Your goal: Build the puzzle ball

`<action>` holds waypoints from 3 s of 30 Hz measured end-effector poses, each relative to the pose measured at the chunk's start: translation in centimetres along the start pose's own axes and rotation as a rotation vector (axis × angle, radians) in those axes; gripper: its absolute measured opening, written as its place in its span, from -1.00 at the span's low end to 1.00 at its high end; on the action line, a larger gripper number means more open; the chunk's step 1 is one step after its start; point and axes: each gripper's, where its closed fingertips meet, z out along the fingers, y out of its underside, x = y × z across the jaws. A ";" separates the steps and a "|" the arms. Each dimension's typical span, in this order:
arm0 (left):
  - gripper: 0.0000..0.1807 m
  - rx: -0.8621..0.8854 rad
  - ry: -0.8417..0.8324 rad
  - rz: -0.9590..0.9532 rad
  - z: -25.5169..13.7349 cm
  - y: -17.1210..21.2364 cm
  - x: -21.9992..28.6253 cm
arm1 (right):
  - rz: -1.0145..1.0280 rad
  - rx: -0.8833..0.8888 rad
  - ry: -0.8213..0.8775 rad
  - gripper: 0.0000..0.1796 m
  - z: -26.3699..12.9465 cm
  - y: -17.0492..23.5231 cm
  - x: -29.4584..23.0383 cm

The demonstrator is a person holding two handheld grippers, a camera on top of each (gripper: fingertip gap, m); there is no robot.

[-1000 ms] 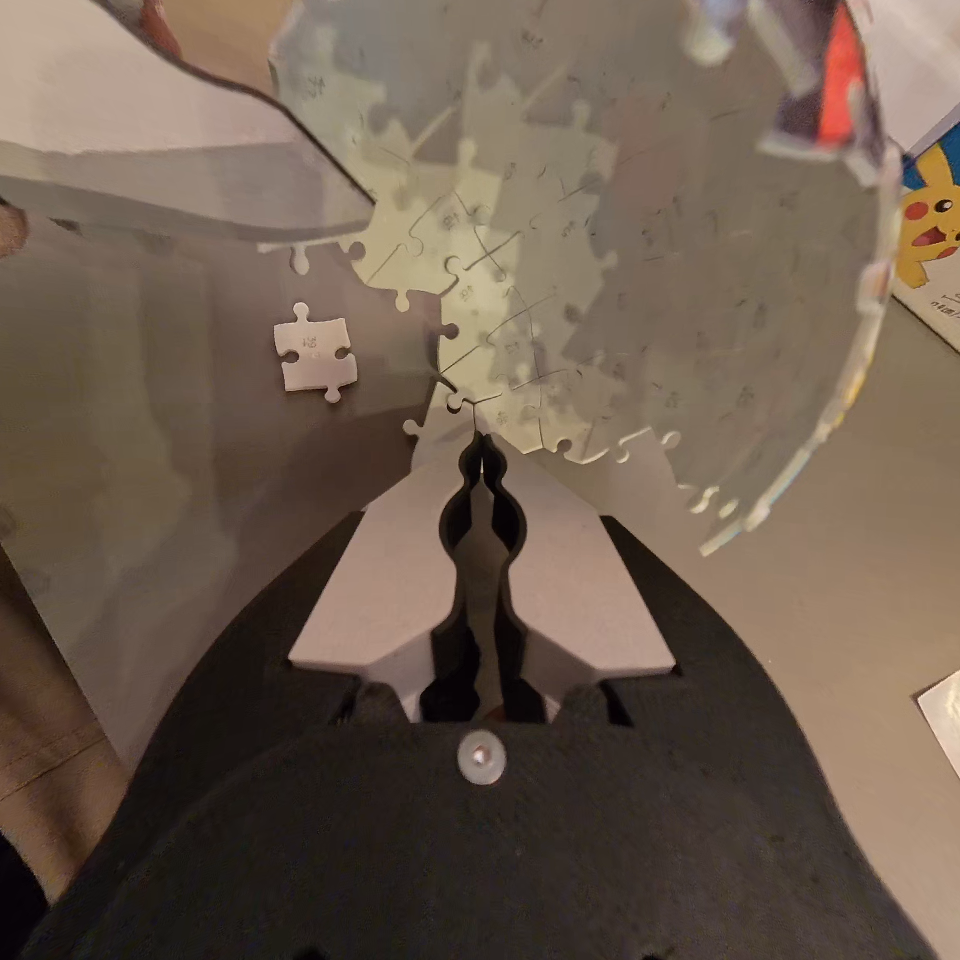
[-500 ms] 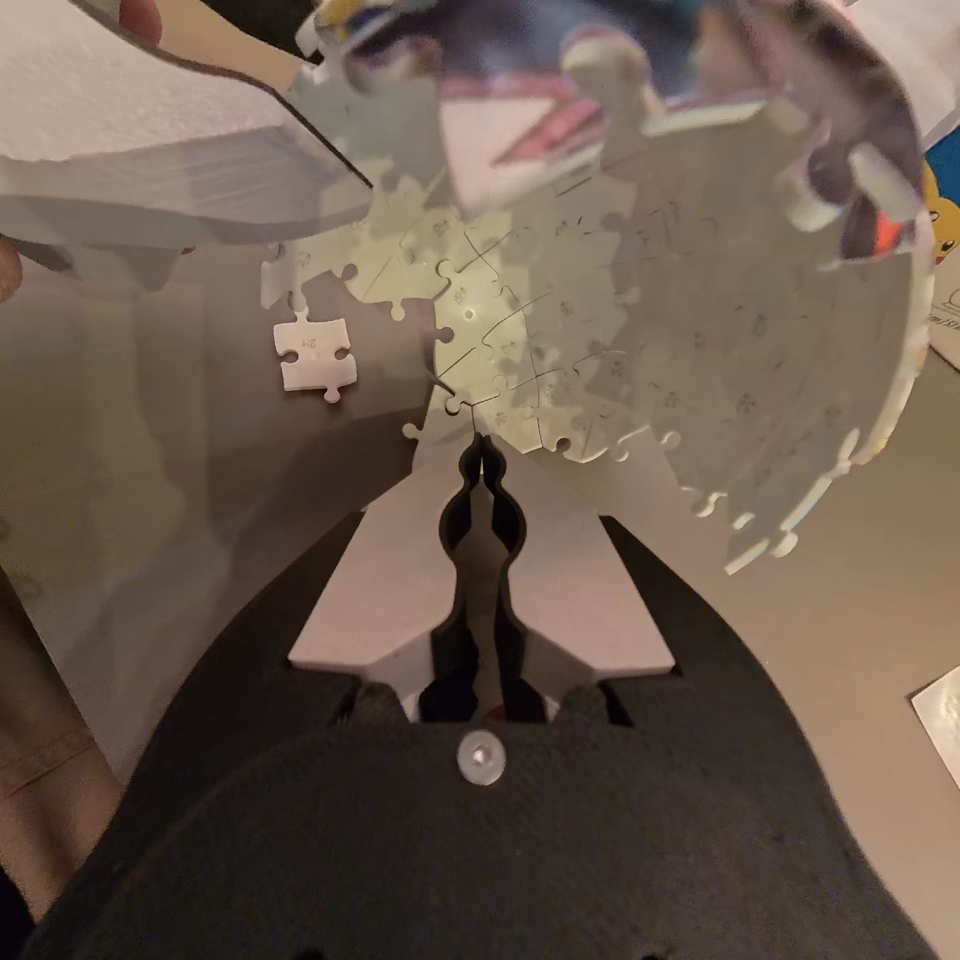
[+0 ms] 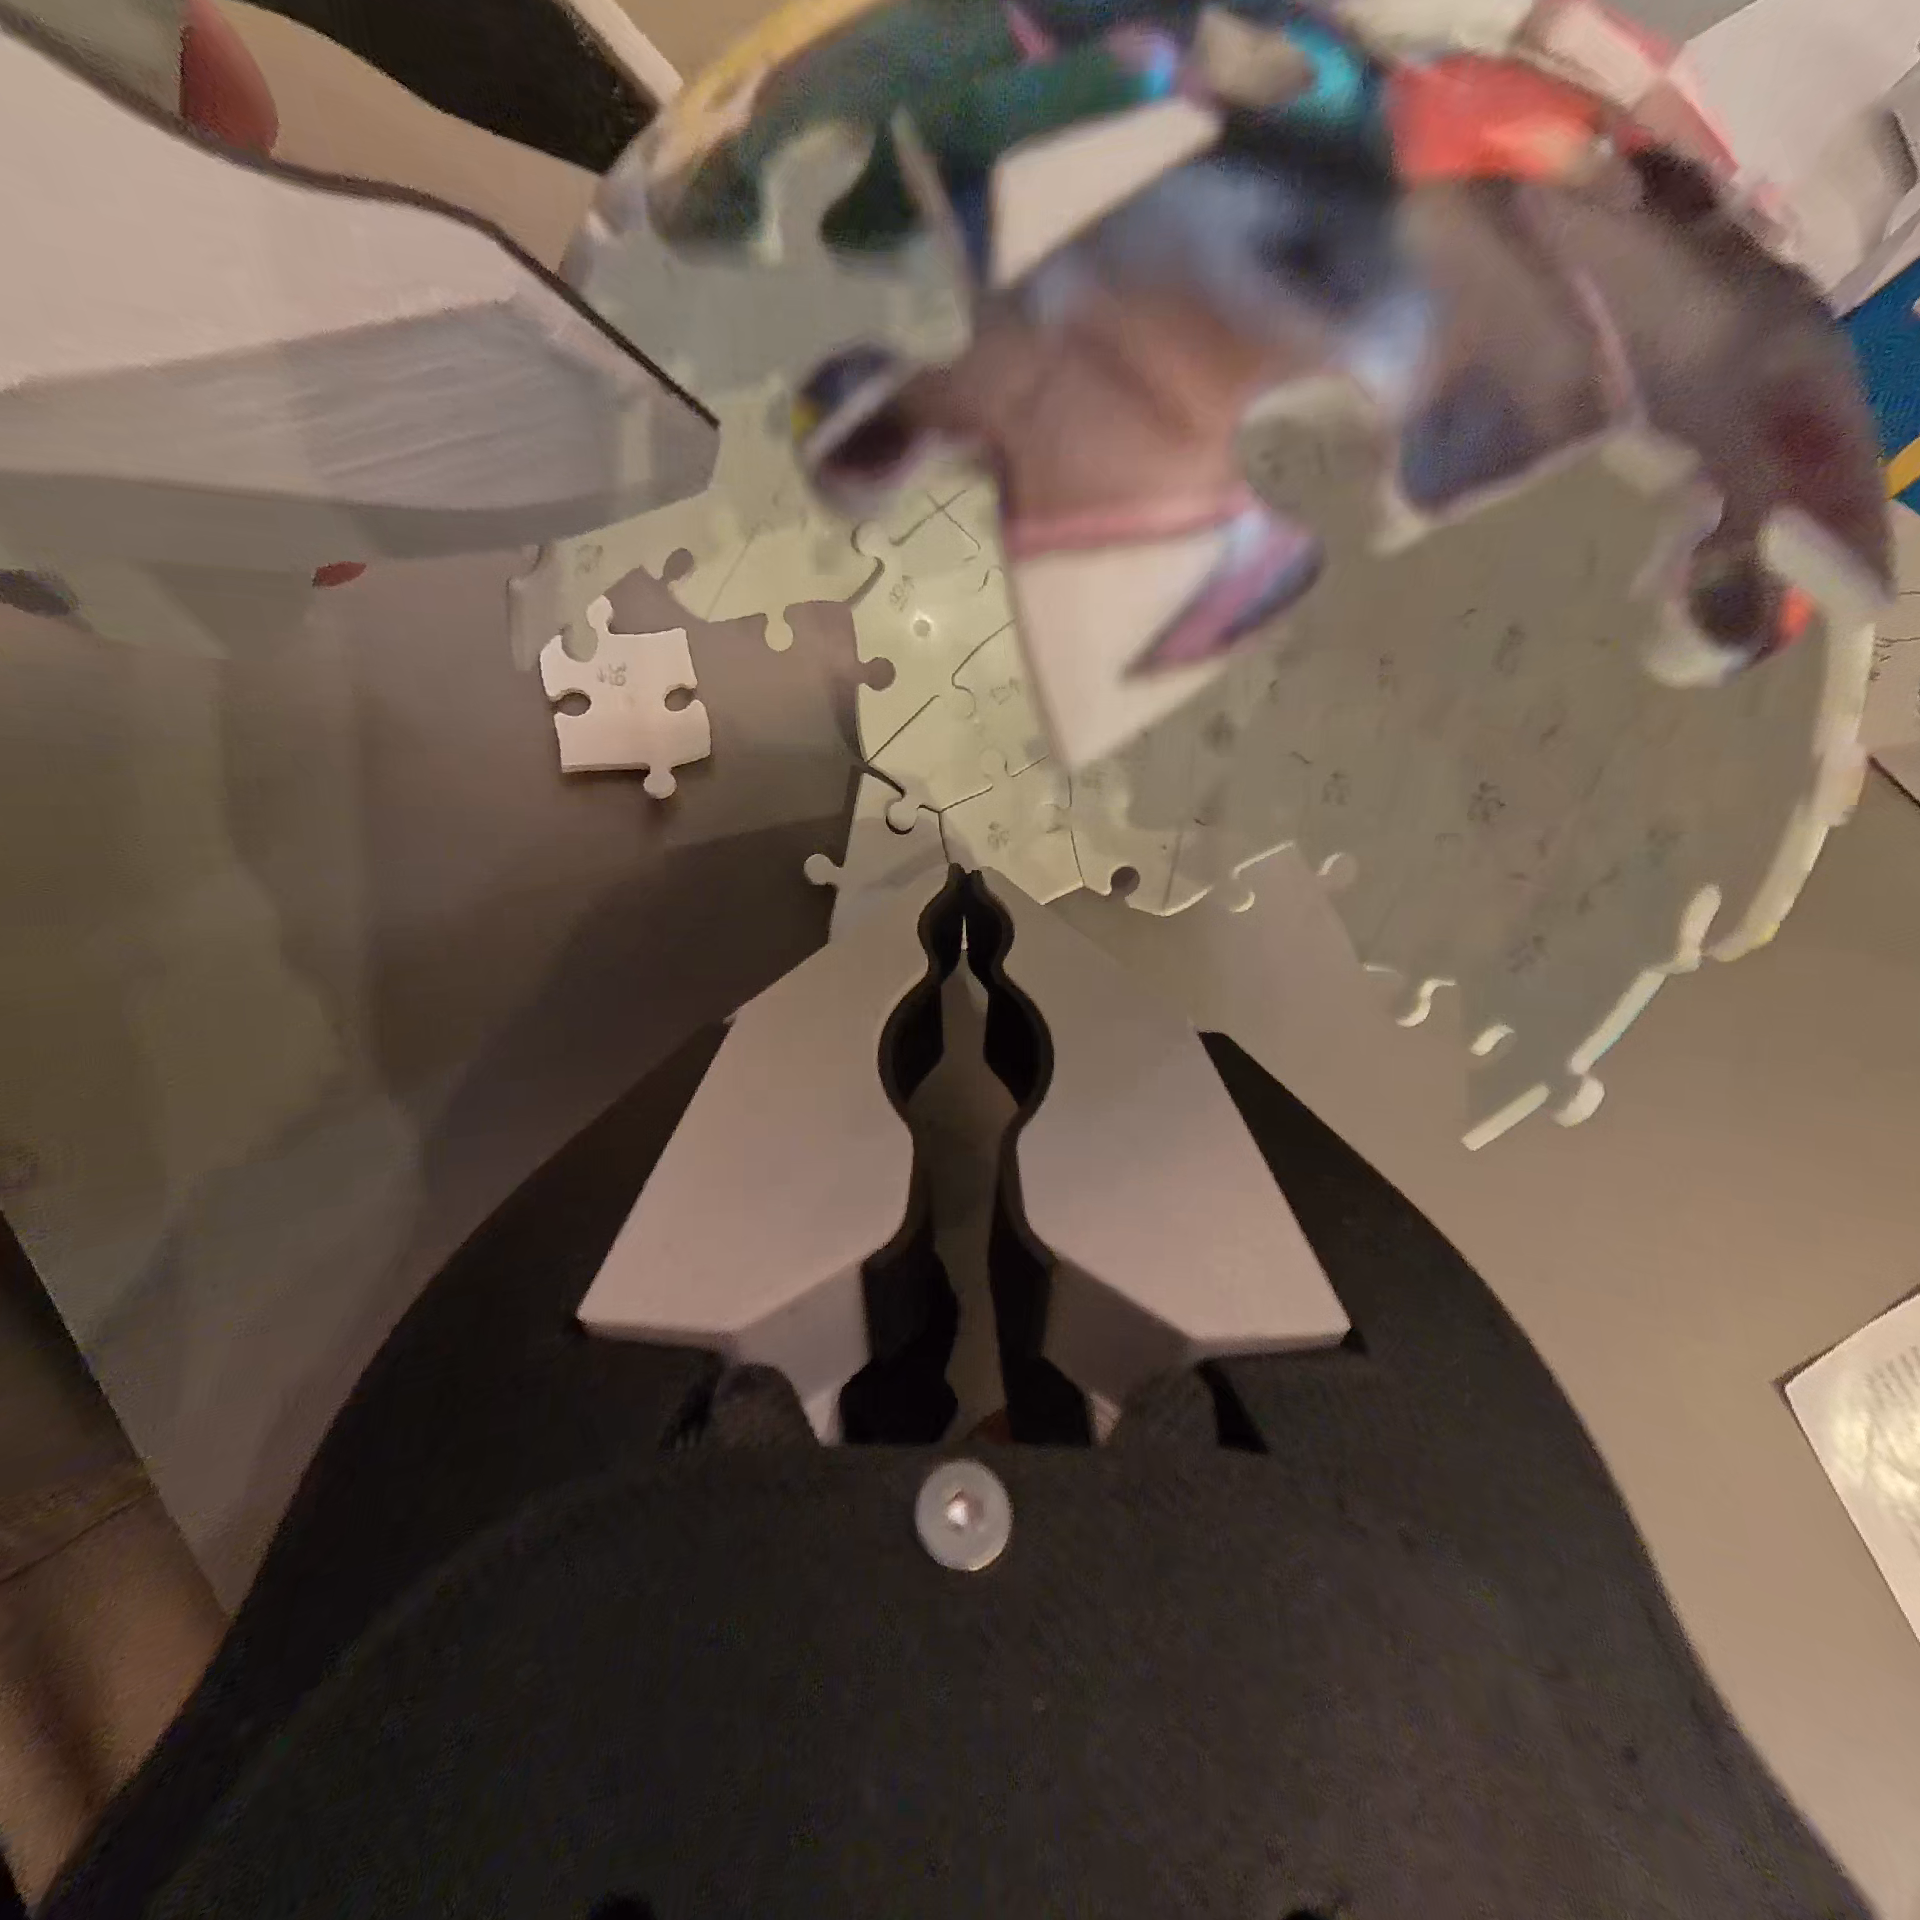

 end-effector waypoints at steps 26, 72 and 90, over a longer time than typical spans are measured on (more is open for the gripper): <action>-0.57 0.038 0.166 -0.218 -0.1 0.5 0.7 | -0.010 0.014 -0.004 -1.00 0.0 0.0 0.1; -0.63 0.012 0.119 -0.221 0.0 2.0 0.1 | -0.012 0.009 -0.013 -1.00 -0.8 0.5 1.5; -0.63 0.008 0.113 -0.219 0.1 2.0 -0.1 | -0.030 0.008 -0.025 -1.00 -1.1 0.4 1.7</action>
